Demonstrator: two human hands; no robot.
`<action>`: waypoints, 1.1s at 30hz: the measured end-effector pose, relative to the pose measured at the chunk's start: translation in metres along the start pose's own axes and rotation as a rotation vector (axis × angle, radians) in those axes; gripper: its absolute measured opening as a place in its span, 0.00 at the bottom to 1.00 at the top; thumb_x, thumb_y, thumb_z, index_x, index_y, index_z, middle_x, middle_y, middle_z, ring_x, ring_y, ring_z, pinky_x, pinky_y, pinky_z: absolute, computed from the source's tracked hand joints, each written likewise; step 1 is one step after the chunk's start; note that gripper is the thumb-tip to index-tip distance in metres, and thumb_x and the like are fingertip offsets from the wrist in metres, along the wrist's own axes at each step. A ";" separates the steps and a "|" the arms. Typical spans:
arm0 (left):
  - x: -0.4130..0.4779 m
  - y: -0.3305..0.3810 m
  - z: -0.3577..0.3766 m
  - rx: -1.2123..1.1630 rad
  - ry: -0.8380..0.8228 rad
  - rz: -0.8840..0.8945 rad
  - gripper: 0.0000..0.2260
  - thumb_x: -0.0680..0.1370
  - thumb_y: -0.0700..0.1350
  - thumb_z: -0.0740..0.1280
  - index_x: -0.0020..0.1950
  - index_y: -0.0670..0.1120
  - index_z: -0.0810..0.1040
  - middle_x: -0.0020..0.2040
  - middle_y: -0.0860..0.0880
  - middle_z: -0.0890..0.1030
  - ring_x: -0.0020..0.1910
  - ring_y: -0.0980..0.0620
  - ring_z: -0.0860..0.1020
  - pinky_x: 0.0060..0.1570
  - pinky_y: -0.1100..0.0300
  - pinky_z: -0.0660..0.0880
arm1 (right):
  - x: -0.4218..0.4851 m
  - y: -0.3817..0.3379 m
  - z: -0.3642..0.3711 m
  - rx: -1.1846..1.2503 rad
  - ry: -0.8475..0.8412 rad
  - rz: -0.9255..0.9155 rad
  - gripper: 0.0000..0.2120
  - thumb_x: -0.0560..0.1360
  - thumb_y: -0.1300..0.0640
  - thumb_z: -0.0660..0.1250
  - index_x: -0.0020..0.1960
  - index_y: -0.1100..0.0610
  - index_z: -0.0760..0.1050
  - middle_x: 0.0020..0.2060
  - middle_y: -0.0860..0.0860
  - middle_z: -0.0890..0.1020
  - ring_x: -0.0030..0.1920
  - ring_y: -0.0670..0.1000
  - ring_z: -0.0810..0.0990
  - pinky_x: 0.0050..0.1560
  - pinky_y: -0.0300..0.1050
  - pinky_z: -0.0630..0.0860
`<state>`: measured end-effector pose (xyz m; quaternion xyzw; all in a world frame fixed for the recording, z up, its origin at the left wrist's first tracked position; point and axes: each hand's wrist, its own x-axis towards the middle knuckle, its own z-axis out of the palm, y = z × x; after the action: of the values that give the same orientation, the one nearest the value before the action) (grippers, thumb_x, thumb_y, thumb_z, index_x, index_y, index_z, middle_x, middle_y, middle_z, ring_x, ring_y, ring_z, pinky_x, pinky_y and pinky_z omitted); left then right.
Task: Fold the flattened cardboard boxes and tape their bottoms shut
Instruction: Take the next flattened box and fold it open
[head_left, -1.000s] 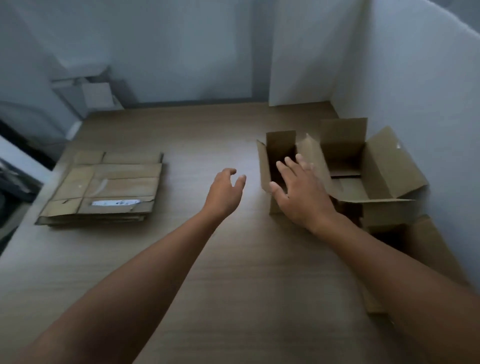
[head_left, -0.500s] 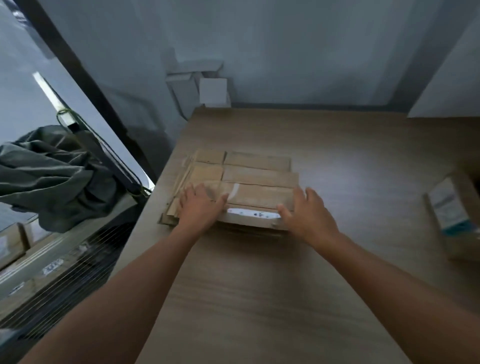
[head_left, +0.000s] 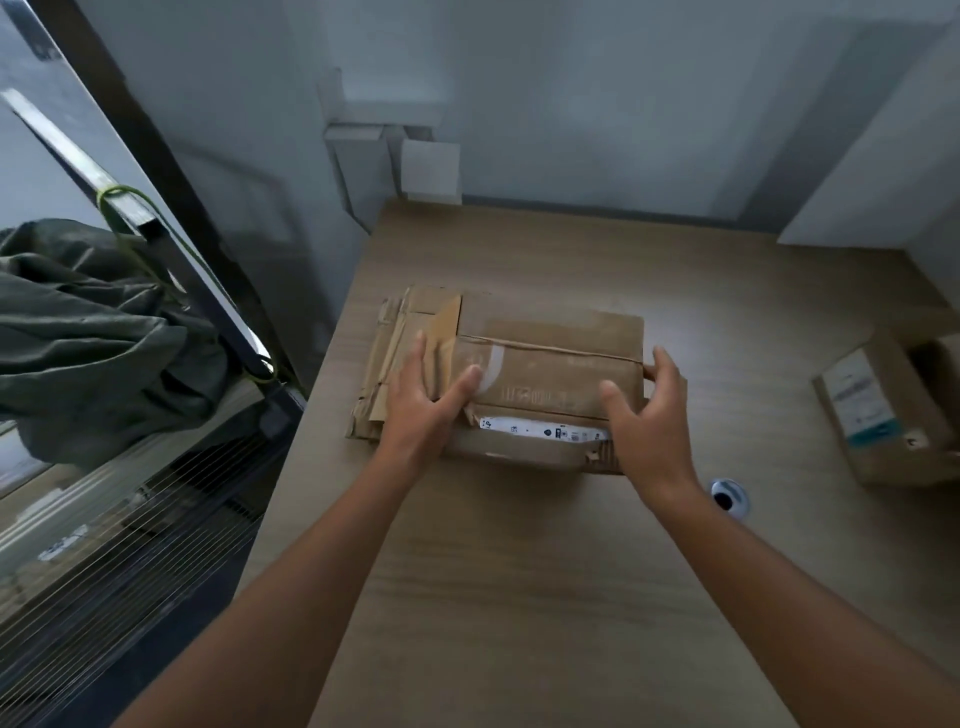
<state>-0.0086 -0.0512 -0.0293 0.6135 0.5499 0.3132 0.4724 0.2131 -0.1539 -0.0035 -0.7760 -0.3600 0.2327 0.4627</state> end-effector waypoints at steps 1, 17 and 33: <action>-0.016 0.004 -0.004 -0.037 -0.026 0.030 0.43 0.70 0.73 0.67 0.80 0.66 0.53 0.81 0.53 0.57 0.79 0.49 0.58 0.75 0.40 0.61 | -0.014 -0.002 -0.008 0.030 0.007 0.014 0.35 0.81 0.48 0.66 0.82 0.50 0.52 0.74 0.50 0.65 0.73 0.50 0.67 0.72 0.57 0.71; -0.421 -0.023 -0.012 -0.347 -0.330 -0.092 0.21 0.77 0.57 0.63 0.69 0.56 0.70 0.64 0.51 0.77 0.61 0.54 0.79 0.50 0.63 0.79 | -0.377 0.085 -0.163 0.297 -0.177 0.036 0.21 0.75 0.39 0.67 0.65 0.44 0.72 0.64 0.48 0.67 0.67 0.48 0.72 0.63 0.56 0.80; -0.527 -0.087 -0.020 0.025 -0.310 0.113 0.12 0.79 0.55 0.65 0.56 0.51 0.82 0.76 0.57 0.62 0.65 0.76 0.66 0.58 0.76 0.69 | -0.507 0.142 -0.186 0.067 -0.168 -0.003 0.15 0.78 0.41 0.68 0.54 0.52 0.76 0.65 0.45 0.72 0.69 0.45 0.71 0.70 0.56 0.72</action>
<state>-0.1648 -0.5630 -0.0317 0.6903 0.4388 0.2341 0.5255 0.0703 -0.6927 -0.0287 -0.7374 -0.3908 0.3080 0.4568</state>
